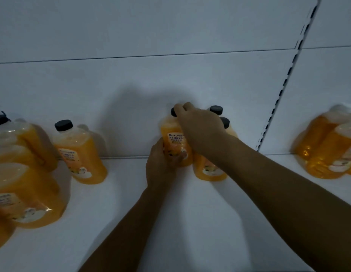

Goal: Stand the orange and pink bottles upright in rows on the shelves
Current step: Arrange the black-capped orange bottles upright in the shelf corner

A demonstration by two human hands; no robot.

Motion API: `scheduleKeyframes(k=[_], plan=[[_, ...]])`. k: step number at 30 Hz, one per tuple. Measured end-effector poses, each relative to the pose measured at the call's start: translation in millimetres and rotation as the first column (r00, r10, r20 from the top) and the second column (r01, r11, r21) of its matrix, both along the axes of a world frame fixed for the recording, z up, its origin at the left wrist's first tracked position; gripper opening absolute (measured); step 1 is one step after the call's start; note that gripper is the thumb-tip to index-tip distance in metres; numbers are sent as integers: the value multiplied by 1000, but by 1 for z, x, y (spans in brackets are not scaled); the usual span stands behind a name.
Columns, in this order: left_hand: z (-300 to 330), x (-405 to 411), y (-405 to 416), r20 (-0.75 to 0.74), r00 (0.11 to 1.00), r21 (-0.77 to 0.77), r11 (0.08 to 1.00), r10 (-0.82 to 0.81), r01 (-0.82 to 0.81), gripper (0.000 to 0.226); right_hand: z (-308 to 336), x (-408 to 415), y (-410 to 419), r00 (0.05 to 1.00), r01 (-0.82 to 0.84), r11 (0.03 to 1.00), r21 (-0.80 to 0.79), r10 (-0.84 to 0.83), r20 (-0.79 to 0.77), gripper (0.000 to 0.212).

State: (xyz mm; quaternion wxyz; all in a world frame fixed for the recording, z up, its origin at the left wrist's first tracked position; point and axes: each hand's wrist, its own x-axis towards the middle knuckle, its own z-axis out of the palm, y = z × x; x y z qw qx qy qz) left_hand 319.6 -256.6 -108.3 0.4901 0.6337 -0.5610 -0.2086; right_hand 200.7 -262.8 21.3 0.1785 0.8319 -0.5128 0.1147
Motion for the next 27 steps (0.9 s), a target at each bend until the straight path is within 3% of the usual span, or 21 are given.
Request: scheduleKeyframes(k=[8,13,15,18,22,24,27], plan=[[-1,-2,9,50,998,123,991,43,-49,58,-3,-1,1,992,-4,993,-120,-12,-127,59],[-3,26,51,242,955,115,972,173,-205,71,-14,11,7,992,-88,962,-258,61,-113,55],[0,44,73,274,926,112,948,259,-299,64,-19,30,17,977,-212,946,-244,206,-52,60],[3,72,117,265,872,76,892,412,-445,52,-31,69,40,905,-401,914,-67,407,122,56],[6,113,182,235,780,30,798,579,-602,41,-51,124,69,681,-659,751,-47,622,386,53],[8,131,210,182,738,34,746,649,-665,40,-52,153,80,559,-744,668,4,619,552,58],[5,150,237,130,713,24,716,689,-697,39,-47,195,94,503,-783,612,111,518,692,67]])
